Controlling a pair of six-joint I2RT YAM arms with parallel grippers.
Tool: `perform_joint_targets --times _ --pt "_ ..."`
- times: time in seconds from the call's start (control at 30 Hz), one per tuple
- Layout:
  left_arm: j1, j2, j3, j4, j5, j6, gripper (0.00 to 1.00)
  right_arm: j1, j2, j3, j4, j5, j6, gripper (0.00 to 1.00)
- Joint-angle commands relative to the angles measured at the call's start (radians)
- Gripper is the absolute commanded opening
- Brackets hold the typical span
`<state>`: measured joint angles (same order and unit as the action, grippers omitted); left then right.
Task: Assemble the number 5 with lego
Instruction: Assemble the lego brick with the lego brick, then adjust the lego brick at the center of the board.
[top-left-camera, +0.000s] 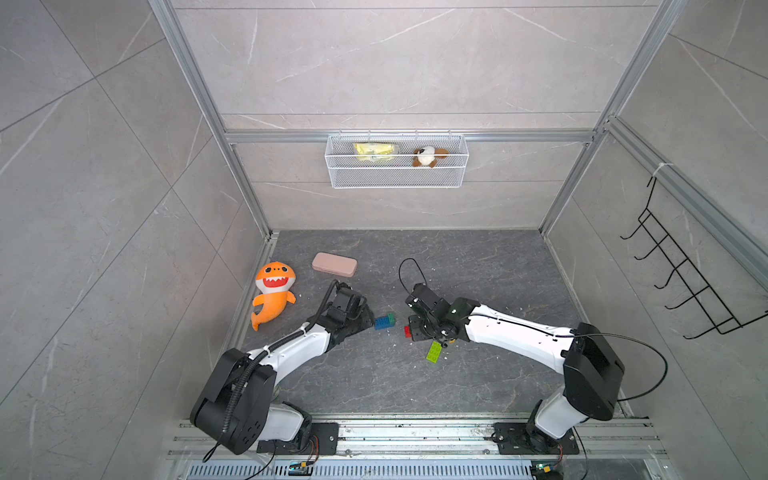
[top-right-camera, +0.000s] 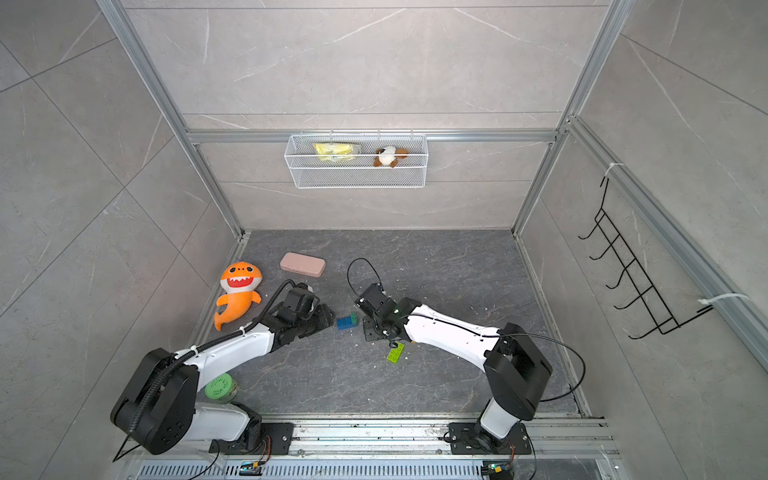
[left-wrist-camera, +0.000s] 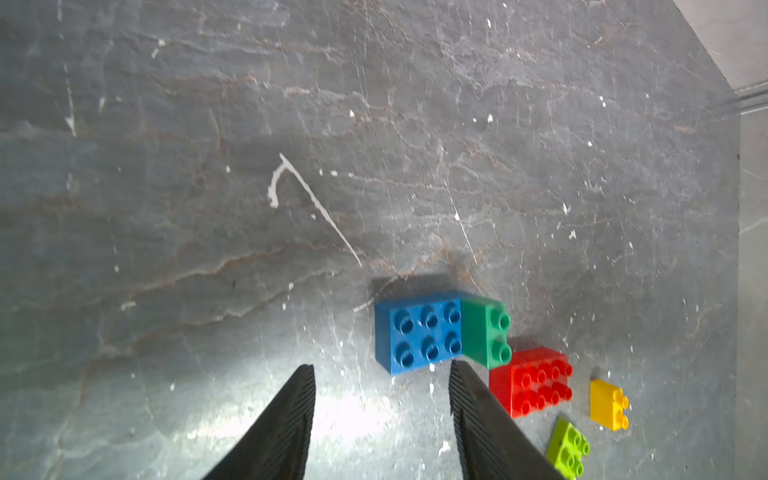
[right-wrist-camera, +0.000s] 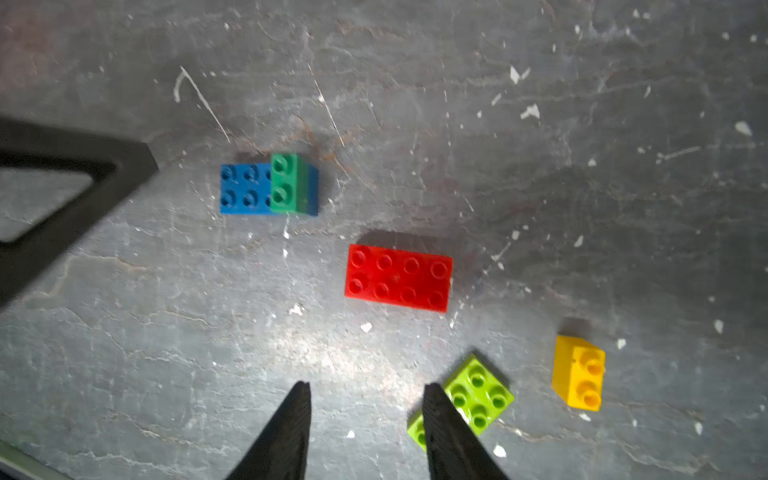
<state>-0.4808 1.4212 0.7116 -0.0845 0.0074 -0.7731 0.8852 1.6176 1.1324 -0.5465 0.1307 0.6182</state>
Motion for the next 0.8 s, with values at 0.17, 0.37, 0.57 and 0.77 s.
perform_joint_targets --times 0.17,0.37,0.57,0.77 --pt "0.025 0.156 0.109 0.013 0.085 0.053 0.41 -0.017 -0.137 -0.191 0.08 -0.02 0.049 0.48" --pt "0.041 0.258 0.173 0.022 0.111 0.076 0.34 -0.029 -0.184 -0.266 0.102 -0.021 0.072 0.48" --pt "0.047 0.299 0.187 0.024 0.139 0.089 0.32 -0.036 -0.189 -0.281 0.111 -0.023 0.078 0.48" --pt "0.046 0.267 0.115 0.065 0.161 0.096 0.32 -0.049 -0.194 -0.283 0.111 -0.029 0.078 0.55"
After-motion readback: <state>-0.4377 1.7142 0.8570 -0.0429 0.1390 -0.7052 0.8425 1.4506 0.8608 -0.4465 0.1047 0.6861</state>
